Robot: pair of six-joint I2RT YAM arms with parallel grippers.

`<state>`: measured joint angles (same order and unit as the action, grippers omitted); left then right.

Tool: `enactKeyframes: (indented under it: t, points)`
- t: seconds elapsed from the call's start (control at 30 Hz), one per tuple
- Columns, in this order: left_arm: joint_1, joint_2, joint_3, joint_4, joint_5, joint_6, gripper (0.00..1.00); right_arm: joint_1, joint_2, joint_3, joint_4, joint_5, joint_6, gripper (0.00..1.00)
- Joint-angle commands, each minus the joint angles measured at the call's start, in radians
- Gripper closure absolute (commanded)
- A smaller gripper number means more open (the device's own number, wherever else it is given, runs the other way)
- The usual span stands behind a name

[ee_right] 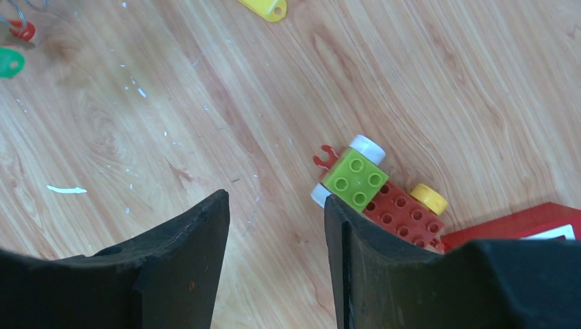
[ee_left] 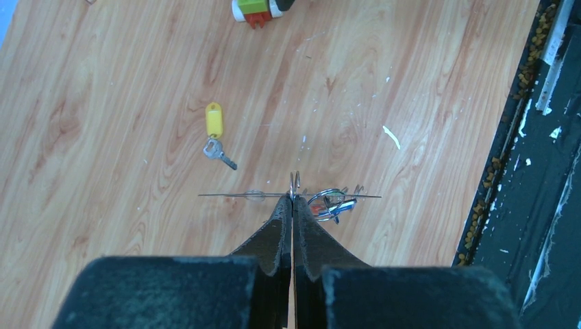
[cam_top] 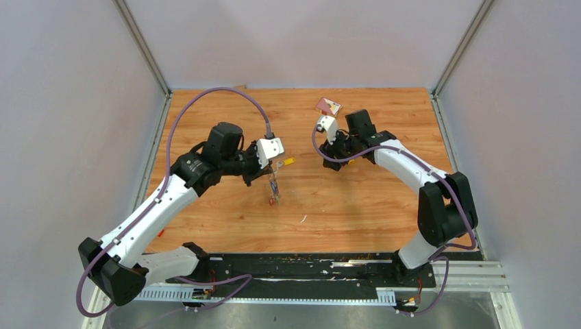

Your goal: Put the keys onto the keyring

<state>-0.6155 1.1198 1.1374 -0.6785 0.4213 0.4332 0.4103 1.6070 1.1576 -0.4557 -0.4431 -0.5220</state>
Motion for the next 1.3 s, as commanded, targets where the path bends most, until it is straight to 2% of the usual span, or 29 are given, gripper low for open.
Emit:
enactKeyframes:
  t: [0.0,0.3,0.63,0.87,1.27]
  points:
    - [-0.003,-0.036,0.018,-0.003,-0.022,0.033,1.0,-0.006,0.036,0.094,-0.075,-0.002,-0.055,0.47]
    - [0.002,-0.098,0.021,-0.099,-0.203,0.098,1.0,0.07,0.273,0.313,-0.087,-0.064,-0.096,0.46]
    - [0.054,-0.132,0.007,-0.161,-0.21,0.119,1.0,0.147,0.524,0.575,-0.18,-0.102,-0.218,0.49]
    - [0.061,-0.15,-0.003,-0.153,-0.217,0.115,1.0,0.17,0.603,0.645,-0.189,-0.098,-0.292,0.5]
    - [0.066,-0.165,0.001,-0.156,-0.208,0.116,1.0,0.187,0.713,0.799,-0.263,-0.144,-0.308,0.52]
